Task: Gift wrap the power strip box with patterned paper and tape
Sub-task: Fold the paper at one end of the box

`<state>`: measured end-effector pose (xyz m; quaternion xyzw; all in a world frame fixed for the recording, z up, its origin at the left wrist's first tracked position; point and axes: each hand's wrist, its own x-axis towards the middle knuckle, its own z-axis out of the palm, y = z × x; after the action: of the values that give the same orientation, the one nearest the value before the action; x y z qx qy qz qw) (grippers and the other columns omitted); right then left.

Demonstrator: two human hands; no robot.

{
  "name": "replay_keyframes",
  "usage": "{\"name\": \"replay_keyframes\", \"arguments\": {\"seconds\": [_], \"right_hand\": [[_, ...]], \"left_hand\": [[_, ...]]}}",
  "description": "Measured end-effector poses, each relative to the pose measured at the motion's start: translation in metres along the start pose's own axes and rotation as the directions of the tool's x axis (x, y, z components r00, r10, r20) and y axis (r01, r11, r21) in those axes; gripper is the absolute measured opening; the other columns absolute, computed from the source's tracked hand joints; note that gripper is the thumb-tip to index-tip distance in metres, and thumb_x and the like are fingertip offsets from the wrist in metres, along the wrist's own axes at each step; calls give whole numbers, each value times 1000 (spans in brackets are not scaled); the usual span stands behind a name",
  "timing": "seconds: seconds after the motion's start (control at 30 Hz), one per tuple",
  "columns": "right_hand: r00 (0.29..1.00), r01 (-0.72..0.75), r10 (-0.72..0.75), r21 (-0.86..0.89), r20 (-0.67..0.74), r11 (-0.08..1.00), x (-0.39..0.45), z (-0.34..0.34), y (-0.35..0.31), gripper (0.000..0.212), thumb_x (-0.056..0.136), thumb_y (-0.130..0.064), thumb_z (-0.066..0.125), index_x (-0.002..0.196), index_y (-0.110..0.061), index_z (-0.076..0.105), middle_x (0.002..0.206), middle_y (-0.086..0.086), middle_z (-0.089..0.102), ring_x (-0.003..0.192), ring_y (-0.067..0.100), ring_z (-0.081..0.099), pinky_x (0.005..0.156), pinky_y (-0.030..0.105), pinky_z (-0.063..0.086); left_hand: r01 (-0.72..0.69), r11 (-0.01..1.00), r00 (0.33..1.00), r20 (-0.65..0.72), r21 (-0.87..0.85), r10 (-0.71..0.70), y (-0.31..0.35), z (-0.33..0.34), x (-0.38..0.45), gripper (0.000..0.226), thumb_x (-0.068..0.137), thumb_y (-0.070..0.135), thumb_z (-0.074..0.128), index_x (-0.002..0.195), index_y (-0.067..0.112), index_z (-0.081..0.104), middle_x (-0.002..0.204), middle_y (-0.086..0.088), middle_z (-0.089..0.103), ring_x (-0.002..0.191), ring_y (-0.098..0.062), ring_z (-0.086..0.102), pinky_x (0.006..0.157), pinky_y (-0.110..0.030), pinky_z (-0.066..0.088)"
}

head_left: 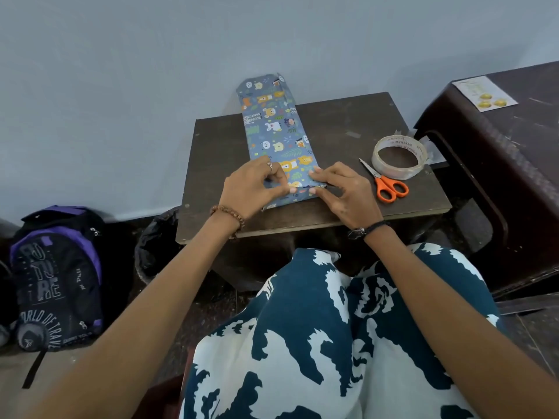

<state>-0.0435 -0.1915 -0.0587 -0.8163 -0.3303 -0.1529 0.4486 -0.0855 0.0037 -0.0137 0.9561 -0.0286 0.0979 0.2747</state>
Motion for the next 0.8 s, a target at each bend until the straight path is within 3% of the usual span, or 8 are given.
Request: {"name": "replay_keyframes", "arguments": {"seconds": [0.13, 0.27, 0.37, 0.47, 0.57, 0.67, 0.8], "right_hand": [[1000, -8, 8, 4, -1, 1000, 1, 0, 1, 27, 79, -8, 71, 105, -1, 69, 97, 12, 66, 100, 23, 64, 86, 37, 52], [1000, -19, 19, 19, 11, 1000, 1, 0, 0, 27, 80, -9, 71, 106, -1, 69, 97, 12, 66, 98, 24, 64, 86, 38, 52], [999, -31, 31, 19, 9, 999, 1, 0, -1, 27, 80, -10, 70, 107, -3, 68, 98, 10, 65, 96, 24, 64, 84, 39, 52], [999, -45, 46, 34, -21, 998, -2, 2, -3, 23, 81, -10, 70, 104, -9, 68, 97, 5, 62, 87, 20, 62, 77, 37, 53], [995, -87, 91, 97, -32, 991, -6, 4, -5, 15, 82, -10, 68, 97, -14, 68, 100, 0, 60, 92, 15, 60, 74, 41, 53], [994, -103, 106, 118, -18, 988, -8, 5, -5, 11, 83, -7, 67, 92, -13, 68, 104, 2, 59, 105, 11, 58, 77, 44, 53], [991, -132, 132, 150, 15, 980, -8, 4, -5, 12, 82, -5, 66, 91, -12, 68, 107, 3, 59, 111, 15, 57, 82, 47, 52]], "left_hand": [[-2, 1000, 981, 195, -30, 7, 4, -10, 20, 14, 72, 34, 76, 74, 28, 63, 93, 0, 59, 83, -10, 51, 77, -34, 46], [125, 969, 979, 186, -212, -85, 3, -7, 23, 22, 68, 25, 80, 84, 28, 66, 112, 5, 57, 100, -4, 50, 78, -5, 36], [173, 951, 974, 186, -255, -127, 3, -5, 21, 23, 68, 22, 80, 86, 27, 67, 111, 10, 54, 109, -6, 50, 93, -19, 38], [175, 948, 974, 190, -266, -126, 7, -6, 19, 21, 69, 20, 79, 85, 23, 67, 110, 10, 55, 109, -8, 51, 97, -29, 41], [105, 952, 993, 79, -288, -86, 8, 0, 4, 23, 70, 18, 79, 80, 22, 58, 104, 9, 57, 103, -7, 53, 93, -27, 42], [26, 969, 998, -45, -246, -38, 1, 11, -22, 32, 70, 24, 79, 81, 27, 49, 109, 12, 54, 107, 0, 48, 87, -14, 36], [6, 980, 990, -136, -198, -34, -13, 18, -43, 20, 74, 22, 76, 85, 20, 60, 121, 14, 49, 116, -1, 44, 92, 2, 25]]}}
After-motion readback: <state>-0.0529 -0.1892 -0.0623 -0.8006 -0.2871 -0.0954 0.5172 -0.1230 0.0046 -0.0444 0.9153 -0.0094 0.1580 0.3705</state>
